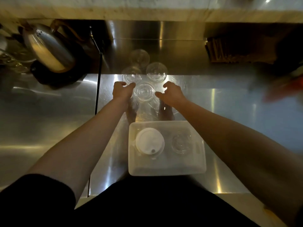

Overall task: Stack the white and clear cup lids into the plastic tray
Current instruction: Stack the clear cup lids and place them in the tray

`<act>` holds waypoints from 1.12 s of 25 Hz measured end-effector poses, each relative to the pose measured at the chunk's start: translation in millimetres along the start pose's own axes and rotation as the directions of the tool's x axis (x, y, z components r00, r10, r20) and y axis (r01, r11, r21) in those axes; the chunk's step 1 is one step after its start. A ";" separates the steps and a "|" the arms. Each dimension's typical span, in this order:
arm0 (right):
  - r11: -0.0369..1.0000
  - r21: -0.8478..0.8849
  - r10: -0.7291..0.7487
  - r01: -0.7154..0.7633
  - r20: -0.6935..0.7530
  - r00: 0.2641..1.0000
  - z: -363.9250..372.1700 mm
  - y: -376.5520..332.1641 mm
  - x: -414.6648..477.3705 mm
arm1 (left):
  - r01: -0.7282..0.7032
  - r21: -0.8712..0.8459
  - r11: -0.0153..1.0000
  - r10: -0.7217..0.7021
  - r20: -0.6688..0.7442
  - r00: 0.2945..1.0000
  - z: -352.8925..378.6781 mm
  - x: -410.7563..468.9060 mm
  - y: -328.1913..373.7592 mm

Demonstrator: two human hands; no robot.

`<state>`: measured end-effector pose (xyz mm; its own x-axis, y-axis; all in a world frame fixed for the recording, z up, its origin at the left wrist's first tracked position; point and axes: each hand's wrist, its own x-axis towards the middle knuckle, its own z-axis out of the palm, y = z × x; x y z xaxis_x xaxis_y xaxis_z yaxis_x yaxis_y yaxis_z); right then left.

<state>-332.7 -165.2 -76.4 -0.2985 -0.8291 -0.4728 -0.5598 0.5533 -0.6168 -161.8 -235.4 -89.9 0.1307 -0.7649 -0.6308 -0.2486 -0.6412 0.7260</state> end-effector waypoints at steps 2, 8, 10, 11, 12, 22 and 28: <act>0.998 -0.061 0.011 -0.011 -0.002 1.000 11.2 -6.0 19.3 | 0.034 0.056 0.998 -0.034 -0.013 0.999 -0.5 24.4 4.7; 0.958 -0.288 0.006 -0.007 -0.007 1.000 46.4 -7.7 47.9 | -0.085 0.333 0.939 0.118 -0.081 0.990 7.0 71.2 8.7; 0.936 -0.350 -0.034 0.016 -0.044 0.998 54.9 -5.0 50.6 | -0.108 0.384 0.917 0.154 -0.090 0.984 13.1 81.7 11.5; 0.931 -0.364 -0.050 0.025 -0.060 0.997 56.8 -4.4 52.2 | -0.121 0.409 0.904 0.171 -0.088 0.981 16.3 85.1 13.7; 0.931 -0.365 -0.051 0.022 -0.071 0.996 57.3 -3.9 54.5 | -0.126 0.439 0.889 0.182 -0.088 0.979 19.1 88.2 15.5; 0.988 -0.148 0.032 -0.033 -0.006 0.999 47.0 5.3 66.5 | -0.127 0.424 0.897 0.187 -0.101 0.977 25.9 93.1 12.8; 0.988 -0.138 0.064 -0.067 -0.025 0.998 51.7 4.2 69.2 | -0.233 0.145 0.962 0.254 -0.148 0.956 13.0 76.4 1.8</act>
<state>-315.7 -216.1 -144.2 -0.3527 -0.7935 -0.4959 -0.6401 0.5912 -0.4907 -164.8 -294.2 -140.3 0.2042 -0.9032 -0.3774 -0.4085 -0.4290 0.8056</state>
